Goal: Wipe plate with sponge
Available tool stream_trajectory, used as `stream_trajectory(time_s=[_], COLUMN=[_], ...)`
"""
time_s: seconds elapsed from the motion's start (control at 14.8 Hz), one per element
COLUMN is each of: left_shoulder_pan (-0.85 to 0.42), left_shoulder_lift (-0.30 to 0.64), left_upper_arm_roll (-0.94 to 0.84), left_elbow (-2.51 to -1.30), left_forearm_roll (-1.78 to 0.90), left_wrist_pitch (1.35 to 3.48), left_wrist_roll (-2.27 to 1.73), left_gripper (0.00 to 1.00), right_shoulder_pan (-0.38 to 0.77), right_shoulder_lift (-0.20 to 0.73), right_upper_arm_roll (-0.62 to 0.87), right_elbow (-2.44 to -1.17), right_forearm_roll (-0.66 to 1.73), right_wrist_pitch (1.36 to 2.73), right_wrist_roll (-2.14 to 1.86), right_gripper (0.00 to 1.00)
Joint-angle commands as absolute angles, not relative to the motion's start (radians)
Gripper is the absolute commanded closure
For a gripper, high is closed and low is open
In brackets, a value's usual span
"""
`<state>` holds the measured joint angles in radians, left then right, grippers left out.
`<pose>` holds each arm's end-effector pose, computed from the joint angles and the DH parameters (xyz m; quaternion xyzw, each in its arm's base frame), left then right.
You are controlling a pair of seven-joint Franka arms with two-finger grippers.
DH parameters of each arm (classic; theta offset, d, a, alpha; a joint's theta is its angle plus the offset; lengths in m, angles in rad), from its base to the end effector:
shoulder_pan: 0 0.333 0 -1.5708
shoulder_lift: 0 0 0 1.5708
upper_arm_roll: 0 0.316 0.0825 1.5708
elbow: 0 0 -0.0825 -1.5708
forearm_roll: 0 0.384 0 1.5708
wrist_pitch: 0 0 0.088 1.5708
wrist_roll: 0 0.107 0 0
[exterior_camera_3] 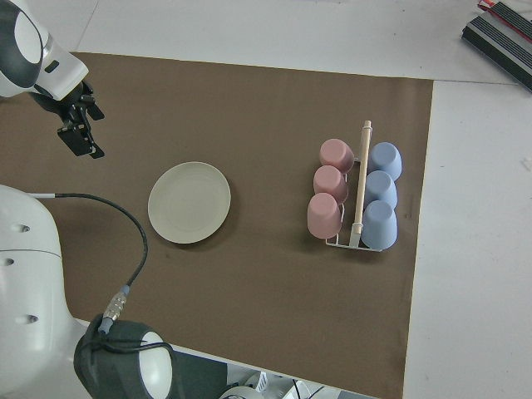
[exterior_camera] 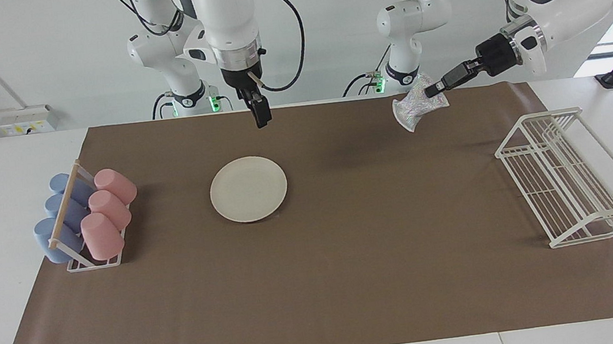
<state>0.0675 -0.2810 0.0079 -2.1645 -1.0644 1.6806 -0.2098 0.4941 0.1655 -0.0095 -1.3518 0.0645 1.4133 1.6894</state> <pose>0.4674 -0.0492 0.5449 0.8330 0.2269 -0.1206 0.4901 0.5172 0.2816 0.6187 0.8244 -0.5628 -0.0519 0.0314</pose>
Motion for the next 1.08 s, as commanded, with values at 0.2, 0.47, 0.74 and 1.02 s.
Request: stream_trajectory(time_s=[0.2,0.47,0.74,1.02], left_shoulder_pan=[-0.121,-0.176,-0.189,-0.186], left_shoulder_lift=[-0.486,-0.509,-0.477,-0.414], left_upper_arm_roll=[0.015,0.015,0.018,0.018], left_elbow=[-2.454,-2.52,-2.586,-2.585], left_forearm_roll=[-1.268,-1.311,-1.391,-1.48], left_wrist_pitch=[1.893,1.868,1.767,1.721], left_wrist_roll=[0.015,0.176,0.434,0.547], left_gripper=[1.0,1.0,1.0,1.0], right_shoulder_pan=[0.581,0.664,0.687,0.729], right_shoulder_lift=[0.235,0.279,0.278,0.247], right_upper_arm_roll=[-0.014,-0.011,-0.008,-0.008], right_elbow=[-1.318,-1.315,-1.327,-1.404], right_forearm_roll=[0.187,0.195,0.199,0.199], right_wrist_pitch=[1.483,1.594,1.675,1.727], right_wrist_roll=[2.038,2.192,2.178,2.164], right_gripper=[0.0,0.0,0.0,0.0])
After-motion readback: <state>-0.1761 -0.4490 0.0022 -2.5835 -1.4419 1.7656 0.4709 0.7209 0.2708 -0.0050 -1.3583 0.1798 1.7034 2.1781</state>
